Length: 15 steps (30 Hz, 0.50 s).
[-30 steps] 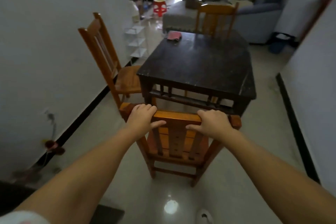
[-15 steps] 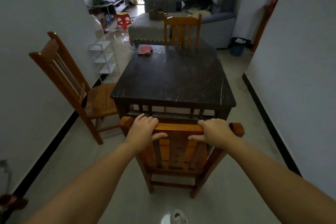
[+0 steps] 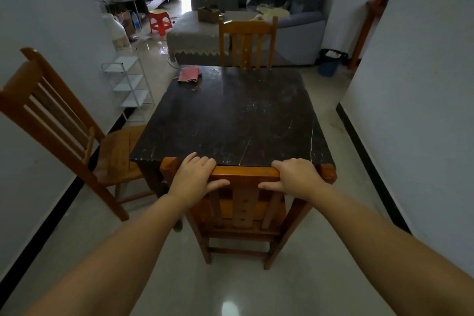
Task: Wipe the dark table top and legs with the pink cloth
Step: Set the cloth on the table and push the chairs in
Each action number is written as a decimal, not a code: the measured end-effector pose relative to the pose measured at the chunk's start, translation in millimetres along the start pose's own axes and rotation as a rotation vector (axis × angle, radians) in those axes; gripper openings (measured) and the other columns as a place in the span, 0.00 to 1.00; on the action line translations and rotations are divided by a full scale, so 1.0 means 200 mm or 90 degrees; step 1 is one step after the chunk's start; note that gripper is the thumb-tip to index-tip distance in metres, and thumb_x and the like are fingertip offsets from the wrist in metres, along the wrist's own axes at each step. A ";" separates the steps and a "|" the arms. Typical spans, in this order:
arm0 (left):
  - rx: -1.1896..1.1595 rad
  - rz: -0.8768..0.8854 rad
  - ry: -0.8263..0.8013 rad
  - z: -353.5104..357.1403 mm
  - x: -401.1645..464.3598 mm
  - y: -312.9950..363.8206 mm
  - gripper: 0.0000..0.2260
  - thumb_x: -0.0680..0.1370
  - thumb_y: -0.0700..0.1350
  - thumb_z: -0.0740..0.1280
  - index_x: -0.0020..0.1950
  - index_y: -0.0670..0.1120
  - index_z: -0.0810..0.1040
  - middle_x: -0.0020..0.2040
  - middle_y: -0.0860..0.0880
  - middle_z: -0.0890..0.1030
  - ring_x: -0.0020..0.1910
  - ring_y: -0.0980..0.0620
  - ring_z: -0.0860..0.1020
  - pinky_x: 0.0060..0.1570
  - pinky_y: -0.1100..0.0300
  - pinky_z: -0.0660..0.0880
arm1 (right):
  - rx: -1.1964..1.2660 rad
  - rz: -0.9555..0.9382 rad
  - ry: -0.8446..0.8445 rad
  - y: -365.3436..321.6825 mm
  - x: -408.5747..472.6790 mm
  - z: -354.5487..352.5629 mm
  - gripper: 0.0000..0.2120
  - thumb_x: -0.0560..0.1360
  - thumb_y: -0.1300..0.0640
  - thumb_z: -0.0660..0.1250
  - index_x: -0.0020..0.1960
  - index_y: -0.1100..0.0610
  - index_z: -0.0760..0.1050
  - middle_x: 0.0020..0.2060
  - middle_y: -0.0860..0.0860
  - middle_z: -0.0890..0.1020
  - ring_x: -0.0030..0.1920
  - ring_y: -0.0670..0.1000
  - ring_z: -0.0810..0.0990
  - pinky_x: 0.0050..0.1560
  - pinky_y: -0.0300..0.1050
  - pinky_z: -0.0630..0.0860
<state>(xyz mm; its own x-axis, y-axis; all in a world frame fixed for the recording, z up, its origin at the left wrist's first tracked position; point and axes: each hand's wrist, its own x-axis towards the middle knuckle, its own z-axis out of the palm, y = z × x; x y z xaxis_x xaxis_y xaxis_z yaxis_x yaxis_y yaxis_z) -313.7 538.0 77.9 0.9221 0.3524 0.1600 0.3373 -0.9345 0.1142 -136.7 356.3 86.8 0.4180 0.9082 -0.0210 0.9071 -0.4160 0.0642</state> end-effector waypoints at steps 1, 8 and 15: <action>-0.002 -0.001 -0.005 0.00 0.02 -0.01 0.19 0.73 0.63 0.60 0.47 0.48 0.72 0.44 0.50 0.77 0.48 0.51 0.76 0.69 0.53 0.59 | -0.004 0.001 0.000 0.01 0.02 0.00 0.26 0.70 0.27 0.53 0.43 0.50 0.67 0.34 0.47 0.76 0.34 0.46 0.75 0.39 0.41 0.77; -0.005 -0.025 -0.057 -0.01 0.10 -0.02 0.19 0.74 0.64 0.58 0.51 0.49 0.72 0.48 0.52 0.77 0.52 0.53 0.75 0.70 0.53 0.55 | 0.001 0.004 -0.013 0.04 0.08 -0.02 0.25 0.70 0.27 0.53 0.44 0.50 0.66 0.36 0.48 0.76 0.36 0.47 0.76 0.40 0.41 0.77; 0.007 -0.072 -0.162 -0.11 0.08 0.00 0.21 0.75 0.64 0.55 0.56 0.49 0.70 0.53 0.51 0.75 0.56 0.52 0.73 0.69 0.50 0.58 | 0.076 -0.040 -0.027 -0.03 0.12 -0.07 0.29 0.73 0.29 0.48 0.57 0.49 0.72 0.45 0.47 0.79 0.43 0.46 0.78 0.43 0.40 0.76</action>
<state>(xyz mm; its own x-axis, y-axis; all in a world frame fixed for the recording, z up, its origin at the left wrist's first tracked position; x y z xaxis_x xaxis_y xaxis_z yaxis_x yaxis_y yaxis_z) -302.7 545.2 101.2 0.8963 0.4311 -0.1044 0.4410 -0.8911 0.1068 -133.3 380.5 100.1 0.3601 0.9307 -0.0642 0.9298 -0.3637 -0.0570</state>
